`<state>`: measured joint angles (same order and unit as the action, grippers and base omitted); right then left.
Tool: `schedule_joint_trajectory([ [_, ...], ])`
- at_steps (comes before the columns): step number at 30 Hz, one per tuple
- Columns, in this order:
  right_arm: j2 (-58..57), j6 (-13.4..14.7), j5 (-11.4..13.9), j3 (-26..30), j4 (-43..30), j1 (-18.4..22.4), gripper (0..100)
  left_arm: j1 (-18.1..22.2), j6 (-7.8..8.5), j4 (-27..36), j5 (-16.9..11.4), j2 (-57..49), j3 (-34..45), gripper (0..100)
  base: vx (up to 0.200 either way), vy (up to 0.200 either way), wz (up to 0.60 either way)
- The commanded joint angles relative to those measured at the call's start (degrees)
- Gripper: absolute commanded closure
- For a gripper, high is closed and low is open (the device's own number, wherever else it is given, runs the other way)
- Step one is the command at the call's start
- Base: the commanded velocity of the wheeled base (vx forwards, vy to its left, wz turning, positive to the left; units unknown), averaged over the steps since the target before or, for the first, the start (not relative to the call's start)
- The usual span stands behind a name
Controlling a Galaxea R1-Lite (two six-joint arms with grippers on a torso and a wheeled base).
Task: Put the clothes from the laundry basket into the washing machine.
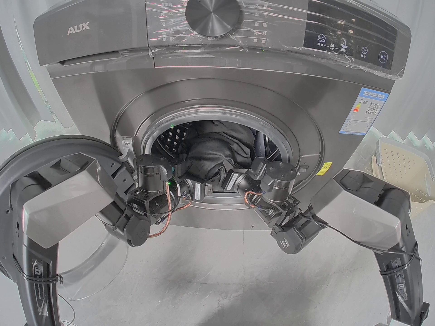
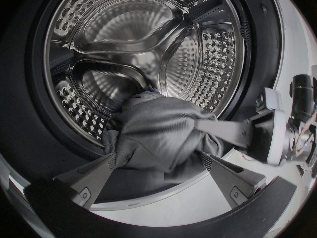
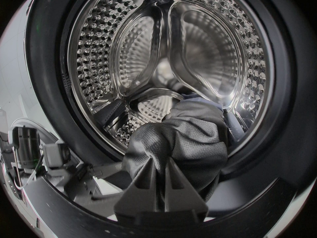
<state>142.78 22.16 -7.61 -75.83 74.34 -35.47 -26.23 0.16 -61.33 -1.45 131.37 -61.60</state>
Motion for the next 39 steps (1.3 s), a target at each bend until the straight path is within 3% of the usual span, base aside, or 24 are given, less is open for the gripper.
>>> schedule_joint_trajectory([
  [1,0.9,0.1,-0.6,-4.1,0.1,1.0,100,-0.7,0.19,0.0,-0.4,-2.6,3.5,0,0.000,0.000,0.00],
  [8,2.2,0.0,-1.7,-9.5,-0.2,1.2,100,-1.2,0.19,-0.6,-2.2,-3.5,7.2,0,0.000,0.000,0.00],
  [13,2.1,0.0,-1.7,-9.4,-0.3,1.2,100,-1.1,0.11,-1.4,-2.2,-3.3,7.1,0,0.000,0.000,0.00],
  [14,2.1,0.0,-1.7,-9.2,-0.3,1.1,0,-1.1,0.11,-1.4,-2.2,-3.3,7.0,0,0.000,0.000,0.00],
  [20,1.1,-0.1,-1.1,-6.2,1.1,0.4,0,-0.6,-0.07,-1.7,-2.2,-3.1,6.3,0,0.000,0.000,0.00],
  [25,-4.6,-0.6,0.8,5.4,2.3,-1.3,0,-0.2,-0.33,-3.1,-1.5,-2.5,5.3,0,0.000,0.000,0.00],
  [29,-7.1,-1.6,0.9,10.1,3.7,-1.9,0,-0.2,-0.33,-3.1,-1.5,-2.5,5.3,0,0.000,0.000,0.00],
  [30,-9.1,-3.7,1.0,14.7,6.3,-2.1,0,-0.2,-0.42,-3.6,-1.5,-2.6,5.4,0,0.000,0.000,0.00],
  [32,-10.9,-4.9,1.1,18.4,8.5,-2.1,0,-0.2,-0.60,-4.3,-1.6,-2.7,5.5,0,0.000,0.000,0.00],
  [33,-10.9,-4.9,1.1,18.4,8.5,-2.1,0,-0.2,-0.60,-4.3,-1.6,-2.7,5.5,0,0.000,0.000,0.00],
  [39,-18.4,-5.2,3.0,30.3,11.4,-2.1,0,-0.7,-0.86,-5.9,-1.6,-2.0,5.3,0,0.000,0.000,0.00],
])
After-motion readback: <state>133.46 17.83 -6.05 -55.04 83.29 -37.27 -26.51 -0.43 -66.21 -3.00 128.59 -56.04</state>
